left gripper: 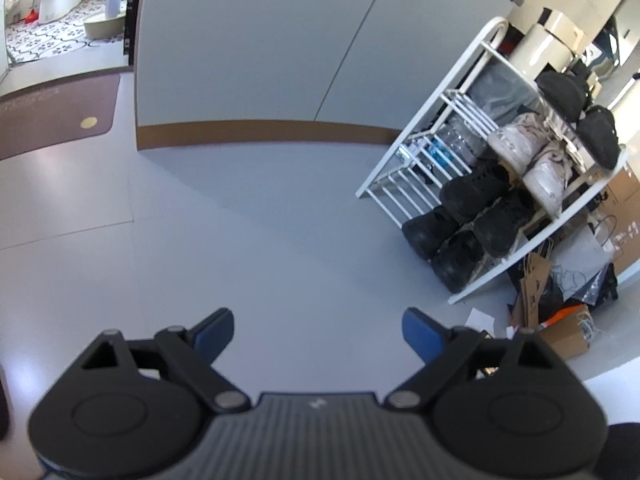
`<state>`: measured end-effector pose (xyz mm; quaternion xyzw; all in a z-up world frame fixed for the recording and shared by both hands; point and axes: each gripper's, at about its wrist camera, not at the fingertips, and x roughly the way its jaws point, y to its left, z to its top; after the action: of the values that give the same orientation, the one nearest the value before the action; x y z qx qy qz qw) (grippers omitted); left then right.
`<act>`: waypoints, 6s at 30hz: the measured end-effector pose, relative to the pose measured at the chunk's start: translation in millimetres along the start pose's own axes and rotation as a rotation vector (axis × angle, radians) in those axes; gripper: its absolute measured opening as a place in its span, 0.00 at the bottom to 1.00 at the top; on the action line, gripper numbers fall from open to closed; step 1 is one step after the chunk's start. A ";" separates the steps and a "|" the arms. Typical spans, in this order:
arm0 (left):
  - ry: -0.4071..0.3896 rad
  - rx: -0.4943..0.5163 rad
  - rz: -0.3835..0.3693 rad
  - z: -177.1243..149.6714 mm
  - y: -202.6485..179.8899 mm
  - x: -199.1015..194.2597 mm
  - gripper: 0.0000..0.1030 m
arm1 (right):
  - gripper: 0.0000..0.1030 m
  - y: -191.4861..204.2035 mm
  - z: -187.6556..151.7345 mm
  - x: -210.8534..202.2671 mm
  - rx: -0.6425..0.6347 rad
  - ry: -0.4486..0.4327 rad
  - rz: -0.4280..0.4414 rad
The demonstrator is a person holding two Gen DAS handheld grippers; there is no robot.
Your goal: Organize scattered shoes
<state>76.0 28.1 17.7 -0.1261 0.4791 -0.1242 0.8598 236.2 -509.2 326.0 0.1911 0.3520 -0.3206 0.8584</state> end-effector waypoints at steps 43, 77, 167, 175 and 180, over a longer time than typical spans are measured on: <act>-0.069 0.067 0.040 -24.4 -21.9 -12.1 0.90 | 0.94 -21.7 -302.3 -2.6 -0.137 -0.107 0.258; -0.261 0.131 0.022 1.0 -109.0 -41.4 0.93 | 0.94 -7.1 -340.6 -43.2 -0.192 -0.247 0.324; -0.228 0.226 0.154 -25.2 -104.7 -27.6 1.00 | 0.98 49.3 -456.3 -61.9 -0.392 -0.164 0.140; -0.223 0.222 0.153 -25.8 -99.1 -26.4 1.00 | 0.98 52.4 -459.4 -61.5 -0.391 -0.138 0.137; -0.231 0.235 0.165 -26.0 -100.9 -27.7 1.00 | 0.98 52.7 -459.8 -62.8 -0.391 -0.139 0.141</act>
<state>30.3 -59.8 60.3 0.0014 0.3681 -0.0931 0.9251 16.5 -190.4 64.8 0.0226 0.3334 -0.1979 0.9215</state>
